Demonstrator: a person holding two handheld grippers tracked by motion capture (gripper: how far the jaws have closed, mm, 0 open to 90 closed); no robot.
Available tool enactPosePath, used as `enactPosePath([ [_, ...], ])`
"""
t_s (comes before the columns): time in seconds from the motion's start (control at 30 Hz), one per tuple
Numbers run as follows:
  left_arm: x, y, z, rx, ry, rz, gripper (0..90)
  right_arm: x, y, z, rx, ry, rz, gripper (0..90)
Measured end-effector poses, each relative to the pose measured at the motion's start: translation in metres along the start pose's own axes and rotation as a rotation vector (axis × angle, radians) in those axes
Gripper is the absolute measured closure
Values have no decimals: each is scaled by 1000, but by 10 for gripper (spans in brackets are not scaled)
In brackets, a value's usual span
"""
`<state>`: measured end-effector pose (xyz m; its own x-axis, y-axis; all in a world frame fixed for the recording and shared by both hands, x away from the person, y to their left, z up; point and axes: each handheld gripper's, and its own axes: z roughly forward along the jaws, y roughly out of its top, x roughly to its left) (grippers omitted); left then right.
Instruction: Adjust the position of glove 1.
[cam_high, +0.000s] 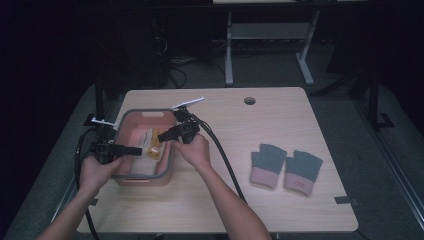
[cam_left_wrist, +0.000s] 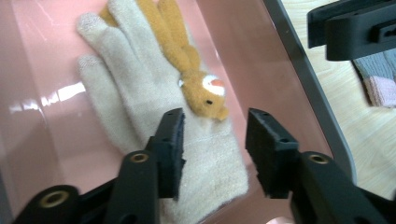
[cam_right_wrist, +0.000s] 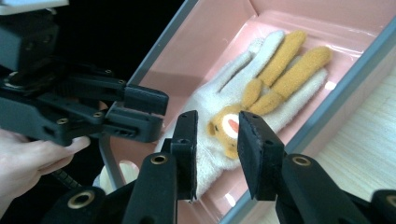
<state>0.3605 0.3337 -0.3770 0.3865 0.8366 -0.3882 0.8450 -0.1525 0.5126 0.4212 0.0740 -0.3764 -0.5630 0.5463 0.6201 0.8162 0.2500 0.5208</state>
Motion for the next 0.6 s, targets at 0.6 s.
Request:
enactPosePath([
  [0.6,-4,-1,31,195,109,80,678,-5,-6,-35,-53,16,-12,668],
])
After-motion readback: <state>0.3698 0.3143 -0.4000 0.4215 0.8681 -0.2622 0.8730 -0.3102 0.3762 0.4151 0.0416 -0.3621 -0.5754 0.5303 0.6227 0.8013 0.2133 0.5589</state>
